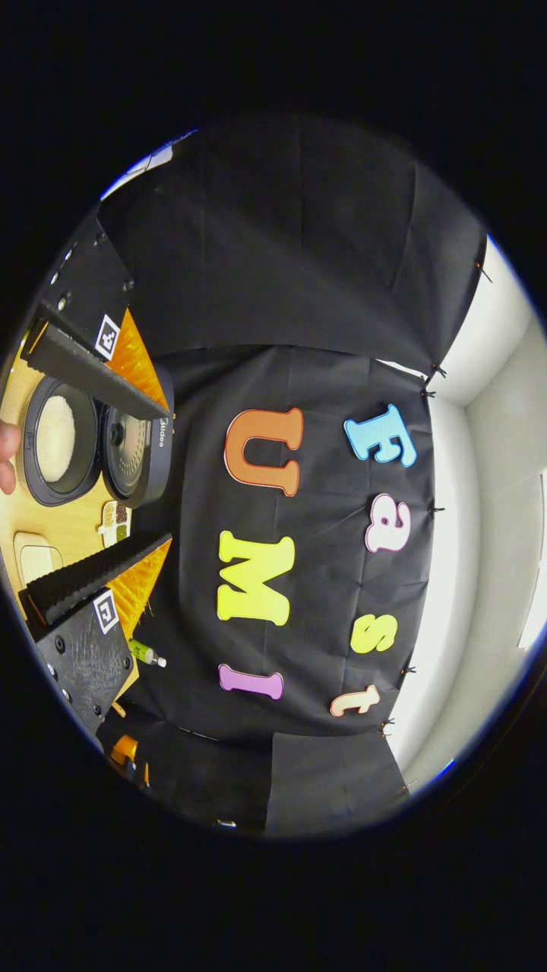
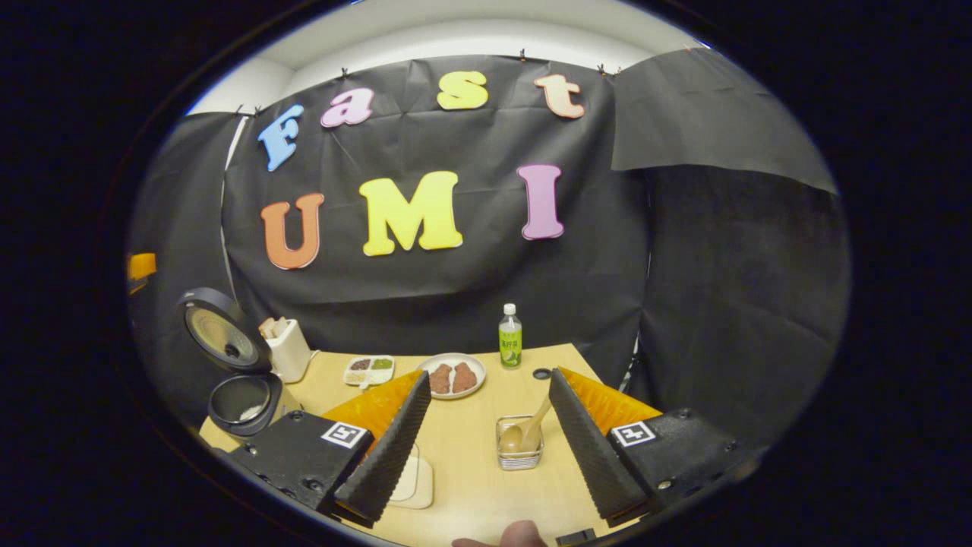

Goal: Close the left gripper, press the button to open the rice cooker; take a wooden spoon from the chopstick holder with the right hand, scoop a spoonful of rice and pour it into the rice cooker, then put the wooden spoon back into the chopstick holder.

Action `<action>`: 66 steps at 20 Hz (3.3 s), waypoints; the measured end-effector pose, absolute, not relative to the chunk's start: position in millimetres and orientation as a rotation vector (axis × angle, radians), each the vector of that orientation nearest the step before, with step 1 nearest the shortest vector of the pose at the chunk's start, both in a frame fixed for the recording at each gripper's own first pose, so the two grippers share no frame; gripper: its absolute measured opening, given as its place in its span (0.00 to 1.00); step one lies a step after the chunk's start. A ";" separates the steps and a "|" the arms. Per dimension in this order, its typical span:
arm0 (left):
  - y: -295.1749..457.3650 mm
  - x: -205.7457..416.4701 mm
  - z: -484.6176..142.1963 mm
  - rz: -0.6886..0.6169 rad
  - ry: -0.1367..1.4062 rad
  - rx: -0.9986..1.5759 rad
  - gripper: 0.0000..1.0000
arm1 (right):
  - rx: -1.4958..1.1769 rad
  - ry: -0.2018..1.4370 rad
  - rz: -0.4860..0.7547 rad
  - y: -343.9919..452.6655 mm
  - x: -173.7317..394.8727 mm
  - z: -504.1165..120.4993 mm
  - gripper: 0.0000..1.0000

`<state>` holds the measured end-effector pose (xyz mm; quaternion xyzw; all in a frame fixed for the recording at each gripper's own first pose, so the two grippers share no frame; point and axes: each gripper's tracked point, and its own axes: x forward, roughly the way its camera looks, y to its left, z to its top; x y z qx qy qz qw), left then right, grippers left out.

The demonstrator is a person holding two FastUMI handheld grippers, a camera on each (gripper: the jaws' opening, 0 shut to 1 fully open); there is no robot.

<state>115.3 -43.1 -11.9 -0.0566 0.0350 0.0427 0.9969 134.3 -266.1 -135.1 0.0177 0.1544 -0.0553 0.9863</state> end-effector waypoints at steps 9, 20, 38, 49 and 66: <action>-53.8 118.1 -15.2 0.151 0.091 -0.083 0.94 | 0.133 0.503 -0.099 -318.6 197.0 -236.5 1.00; -58.6 111.4 -23.6 0.184 0.146 -0.057 0.94 | 0.264 0.644 -0.067 -346.6 261.0 -323.4 0.80; -40.9 80.7 -33.9 0.192 0.169 -0.055 0.95 | 0.441 0.555 -0.147 -345.5 246.4 -274.6 0.08; -11.5 69.7 -20.3 0.132 0.100 -0.105 0.95 | 0.258 0.414 -0.058 -221.3 193.9 -155.2 0.08; 30.6 30.4 -37.2 0.124 0.154 -0.087 0.95 | -0.211 0.531 -0.020 -85.9 168.6 -294.3 0.08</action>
